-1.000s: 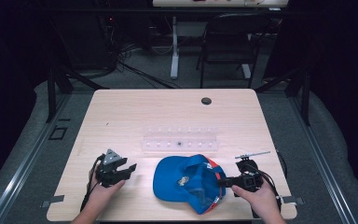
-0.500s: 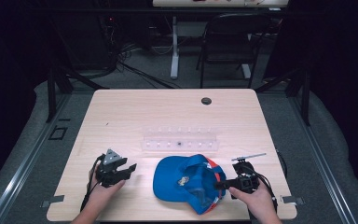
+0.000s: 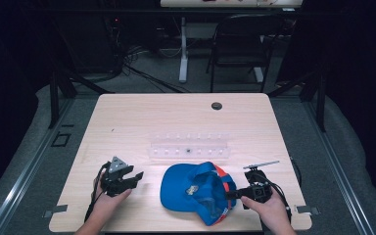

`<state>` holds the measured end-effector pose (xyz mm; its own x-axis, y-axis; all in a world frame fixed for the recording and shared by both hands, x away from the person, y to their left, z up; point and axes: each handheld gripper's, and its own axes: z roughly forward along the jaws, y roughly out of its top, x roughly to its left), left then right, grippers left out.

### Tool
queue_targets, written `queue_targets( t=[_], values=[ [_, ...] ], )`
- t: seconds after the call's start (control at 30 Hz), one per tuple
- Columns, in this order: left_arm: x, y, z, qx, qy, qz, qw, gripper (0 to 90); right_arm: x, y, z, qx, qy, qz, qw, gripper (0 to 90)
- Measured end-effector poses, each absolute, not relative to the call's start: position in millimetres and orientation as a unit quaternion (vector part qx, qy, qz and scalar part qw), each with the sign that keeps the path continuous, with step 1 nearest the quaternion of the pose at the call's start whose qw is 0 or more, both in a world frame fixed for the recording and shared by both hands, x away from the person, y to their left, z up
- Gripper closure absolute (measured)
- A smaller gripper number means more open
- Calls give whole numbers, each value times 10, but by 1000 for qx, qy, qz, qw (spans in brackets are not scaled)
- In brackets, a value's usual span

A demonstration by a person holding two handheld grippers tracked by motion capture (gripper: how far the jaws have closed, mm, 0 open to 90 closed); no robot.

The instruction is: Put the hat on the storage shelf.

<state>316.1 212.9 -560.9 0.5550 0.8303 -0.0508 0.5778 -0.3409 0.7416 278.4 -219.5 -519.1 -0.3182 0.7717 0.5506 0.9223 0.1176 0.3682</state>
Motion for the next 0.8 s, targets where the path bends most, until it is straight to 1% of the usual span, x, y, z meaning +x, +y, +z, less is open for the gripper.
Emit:
queue_targets(
  t=[0.23,0.43,0.8],
  values=[
    [3162,2127,-5611,801,440,171,368,506,2793,-2205,-5206,-572,-738,-335,125,774],
    [3159,2121,-5612,800,441,171,369,506,2796,-2198,-5195,-585,-727,-338,117,777],
    [3161,2121,-5613,801,440,170,369,506,2870,-2240,-5144,-588,-726,-330,132,779]
  ],
)
